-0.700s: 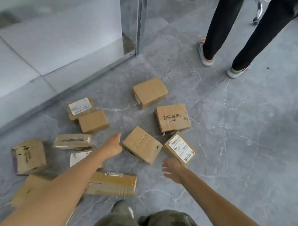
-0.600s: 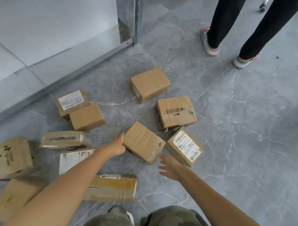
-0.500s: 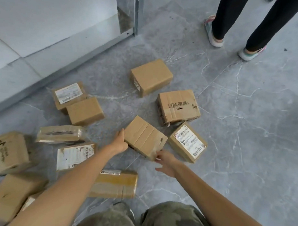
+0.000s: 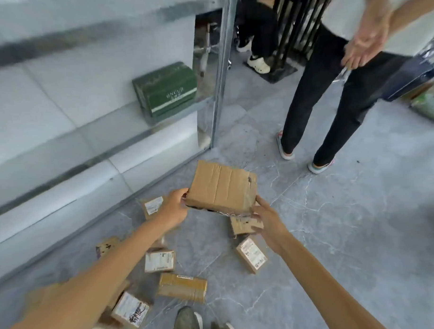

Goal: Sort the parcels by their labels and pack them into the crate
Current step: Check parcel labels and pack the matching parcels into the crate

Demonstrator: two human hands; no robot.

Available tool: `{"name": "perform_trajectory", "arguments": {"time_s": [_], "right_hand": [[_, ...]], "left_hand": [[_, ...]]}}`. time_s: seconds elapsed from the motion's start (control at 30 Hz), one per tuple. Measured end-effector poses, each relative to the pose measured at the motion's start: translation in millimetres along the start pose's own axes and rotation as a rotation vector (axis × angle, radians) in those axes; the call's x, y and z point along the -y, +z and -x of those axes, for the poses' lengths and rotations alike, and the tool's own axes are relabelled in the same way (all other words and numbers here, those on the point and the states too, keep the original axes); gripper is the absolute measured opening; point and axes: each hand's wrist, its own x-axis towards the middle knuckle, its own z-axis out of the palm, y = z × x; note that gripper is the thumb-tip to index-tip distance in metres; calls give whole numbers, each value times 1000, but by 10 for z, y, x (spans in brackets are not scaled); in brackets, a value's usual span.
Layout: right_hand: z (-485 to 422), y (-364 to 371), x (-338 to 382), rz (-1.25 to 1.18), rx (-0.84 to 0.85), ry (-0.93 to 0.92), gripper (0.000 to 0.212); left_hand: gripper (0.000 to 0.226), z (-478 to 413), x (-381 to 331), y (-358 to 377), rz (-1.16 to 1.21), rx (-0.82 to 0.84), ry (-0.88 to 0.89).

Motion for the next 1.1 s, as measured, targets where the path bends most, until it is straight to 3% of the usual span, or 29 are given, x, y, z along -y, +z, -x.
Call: {"name": "perform_trajectory", "arguments": {"time_s": [0.2, 0.4, 0.53, 0.73, 0.9, 1.0, 1.07, 1.1], "right_hand": [[1620, 38, 2189, 97, 61, -391, 39], [2993, 117, 3368, 188, 153, -694, 42], [3587, 228, 3523, 172, 185, -874, 32], [4256, 735, 3258, 130, 206, -980, 25], [4714, 1187, 2946, 90, 234, -996, 34], [4976, 1428, 2759, 44, 268, -1025, 33], [5117, 1561, 2635, 45, 323, -1034, 35], [5181, 1617, 2583, 57, 363, -1039, 37]], "left_hand": [[55, 1281, -1876, -1674, 63, -244, 205], [38, 2621, -2874, -2734, 165, -535, 414], [34, 3263, -2855, -2957, 237, -629, 533], [39, 4043, -2498, -3103, 502, -634, 577], [71, 4702, -1987, -3317, 363, -689, 565], [55, 5030, -1694, -3410, 303, -856, 533], [38, 5211, -1554, -3444, 319, -905, 483], [40, 5291, -1491, -3447, 329, -903, 456]]}}
